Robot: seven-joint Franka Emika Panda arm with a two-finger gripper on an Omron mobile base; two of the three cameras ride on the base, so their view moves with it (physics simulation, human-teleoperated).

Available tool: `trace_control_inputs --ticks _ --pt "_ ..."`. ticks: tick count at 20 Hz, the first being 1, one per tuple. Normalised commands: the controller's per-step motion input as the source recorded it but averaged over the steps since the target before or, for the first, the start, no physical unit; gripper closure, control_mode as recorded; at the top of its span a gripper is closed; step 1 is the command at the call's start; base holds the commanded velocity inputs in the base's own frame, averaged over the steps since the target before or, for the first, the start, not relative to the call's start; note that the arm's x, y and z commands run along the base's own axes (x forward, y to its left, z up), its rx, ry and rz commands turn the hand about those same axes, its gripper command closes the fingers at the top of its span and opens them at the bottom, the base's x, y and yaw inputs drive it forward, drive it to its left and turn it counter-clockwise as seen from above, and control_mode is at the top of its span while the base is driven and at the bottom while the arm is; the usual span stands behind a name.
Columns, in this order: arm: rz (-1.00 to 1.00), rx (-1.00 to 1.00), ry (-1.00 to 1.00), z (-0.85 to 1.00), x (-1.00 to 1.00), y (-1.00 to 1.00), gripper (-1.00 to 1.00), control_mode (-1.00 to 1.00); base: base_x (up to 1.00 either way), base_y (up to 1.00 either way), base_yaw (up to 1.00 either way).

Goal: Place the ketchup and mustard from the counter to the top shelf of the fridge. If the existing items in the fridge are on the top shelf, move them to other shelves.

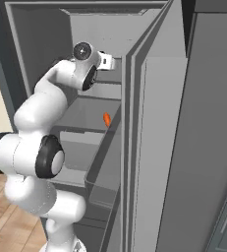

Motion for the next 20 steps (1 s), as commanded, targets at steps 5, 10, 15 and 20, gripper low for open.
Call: trace_control_inputs --ticks 5,10,15,20 --pt "0.00 0.00 0.01 1.00 -1.00 0.42 1.00 -1.00 0.00 0.00 0.00" --pt "0.00 0.00 0.03 0.68 -1.00 0.36 1.00 -1.00 0.00 0.00 0.00" --pt "0.02 0.00 -0.03 -0.15 -1.00 0.18 1.00 -1.00 0.00 0.00 0.00" --pt "0.04 0.04 0.00 -0.43 -1.00 0.03 1.00 -1.00 0.00 0.00 0.00"
